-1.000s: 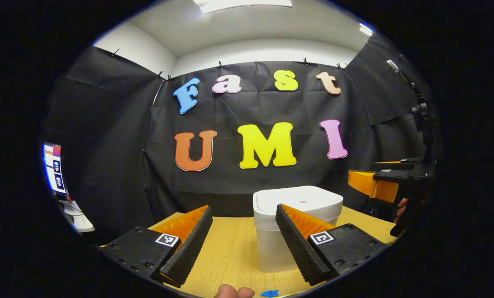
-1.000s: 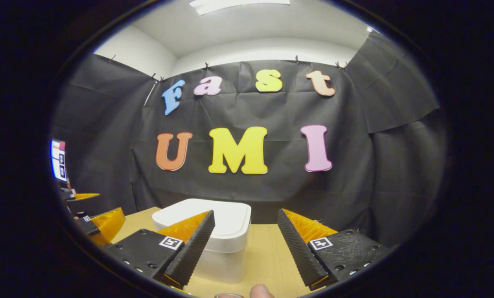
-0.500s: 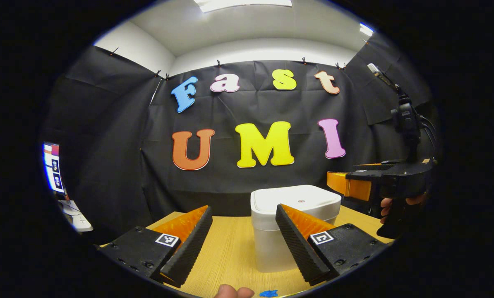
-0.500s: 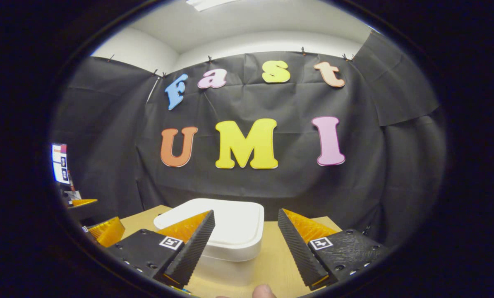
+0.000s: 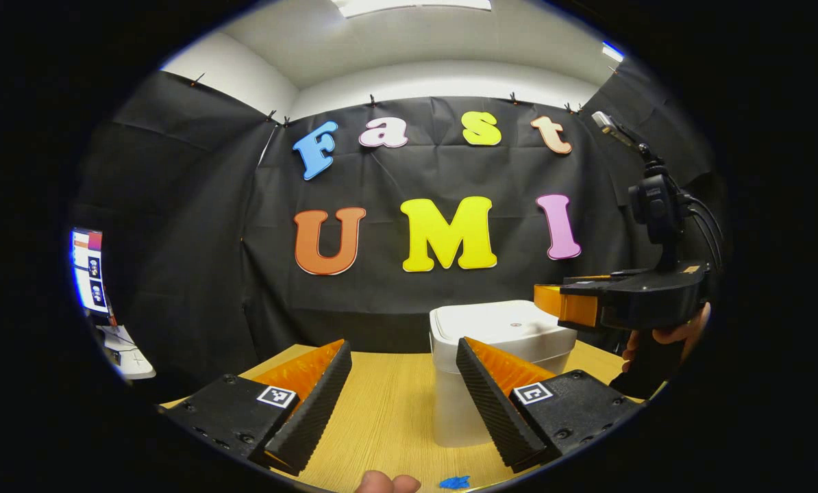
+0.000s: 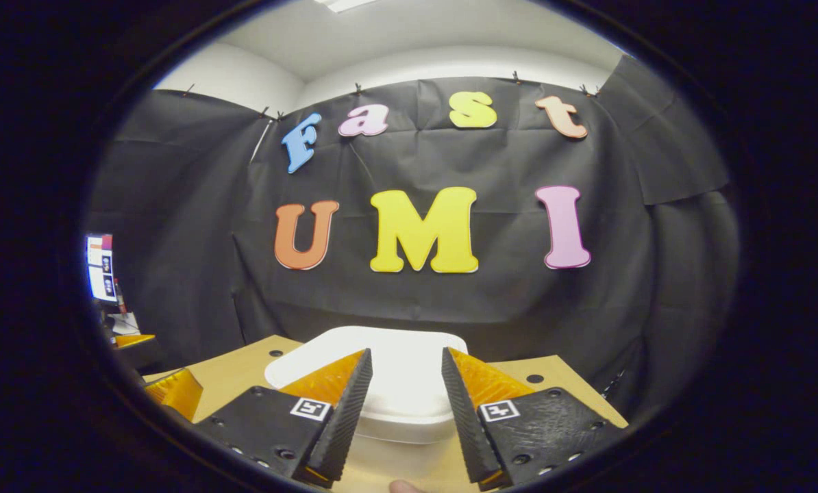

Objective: Press the lid of the desktop garbage bin to open it, pick up the crumpled paper on the desktop and throw it into the bin, then pick up the pop can on the desktop and drop it into the bin, and finally close the garbage bin lid.

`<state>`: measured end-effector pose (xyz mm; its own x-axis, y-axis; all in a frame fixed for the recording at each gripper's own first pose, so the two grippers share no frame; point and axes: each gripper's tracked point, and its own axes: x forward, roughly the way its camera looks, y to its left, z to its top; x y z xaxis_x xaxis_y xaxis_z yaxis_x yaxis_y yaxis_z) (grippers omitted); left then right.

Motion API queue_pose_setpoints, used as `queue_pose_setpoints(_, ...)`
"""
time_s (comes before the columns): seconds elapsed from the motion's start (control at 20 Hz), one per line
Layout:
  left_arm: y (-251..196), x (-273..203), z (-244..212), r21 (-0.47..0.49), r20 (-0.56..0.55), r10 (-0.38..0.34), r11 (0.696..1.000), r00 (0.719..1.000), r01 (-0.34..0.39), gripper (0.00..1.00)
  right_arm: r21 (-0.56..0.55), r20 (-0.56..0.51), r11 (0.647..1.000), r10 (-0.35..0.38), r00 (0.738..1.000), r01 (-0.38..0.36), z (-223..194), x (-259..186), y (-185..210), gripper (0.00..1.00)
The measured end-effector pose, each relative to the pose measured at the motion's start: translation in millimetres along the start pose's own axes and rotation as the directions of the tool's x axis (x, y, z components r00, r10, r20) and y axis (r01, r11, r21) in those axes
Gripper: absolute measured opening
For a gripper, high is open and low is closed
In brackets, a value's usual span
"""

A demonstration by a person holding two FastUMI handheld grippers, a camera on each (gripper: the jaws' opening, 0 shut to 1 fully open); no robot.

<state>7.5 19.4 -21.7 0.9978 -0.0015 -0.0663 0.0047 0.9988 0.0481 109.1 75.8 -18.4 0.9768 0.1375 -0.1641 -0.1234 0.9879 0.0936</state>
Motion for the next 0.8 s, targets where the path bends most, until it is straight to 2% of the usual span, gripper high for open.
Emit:
queue_pose_setpoints(0.15, 3.4, -0.9, -2.6, 0.005, -0.001, 0.005, 1.0, 1.0, -0.005, 0.99, 0.016, -0.021, 1.0, 0.014, 1.0, -0.014, -7.5, 6.0, 4.9, 0.48)
queue_pose_setpoints(0.2, 3.4, -0.6, -3.9, 0.003, -0.003, 0.004, 1.0, 1.0, -0.004, 0.99, 0.021, -0.023, 0.999, 0.029, 0.999, -0.029, -8.3, 6.7, 8.6, 0.45)
queue_pose_setpoints(0.25, 2.5, 0.3, -4.6, 0.001, -0.007, 0.002, 1.0, 1.0, -0.002, 0.99, 0.021, -0.026, 0.999, 0.043, 0.999, -0.042, -8.6, 7.6, 11.9, 0.33)
queue_pose_setpoints(0.3, 2.4, 0.6, -6.0, 0.0, -0.009, 0.001, 1.0, 1.0, -0.001, 0.99, 0.009, -0.036, 0.999, 0.05, 0.998, -0.05, -11.8, 9.6, 13.9, 0.31)
queue_pose_setpoints(0.4, 4.0, 1.5, -8.2, 0.0, -0.013, 0.0, 1.0, 1.0, 0.0, 0.99, -0.002, -0.059, 0.997, 0.076, 0.995, -0.077, -18.6, 11.1, 19.2, 0.06)
queue_pose_setpoints(0.45, 3.4, 1.0, -8.7, -0.002, -0.015, 0.001, 1.0, 1.0, -0.001, 0.99, -0.005, -0.074, 0.996, 0.088, 0.993, -0.088, -23.9, 12.2, 22.3, 0.07)
queue_pose_setpoints(0.5, 3.7, 1.8, -10.8, -0.004, -0.018, 0.0, 1.0, 1.0, 0.0, 0.99, -0.01, -0.086, 0.996, 0.09, 0.992, -0.092, -29.5, 4.3, 21.5, 0.0)
queue_pose_setpoints(0.8, 5.3, 1.3, -14.6, -0.004, -0.025, 0.0, 1.0, 1.0, 0.0, 0.99, -0.011, -0.085, 0.997, 0.071, 0.994, -0.073, -26.3, 14.8, 18.7, 0.0)
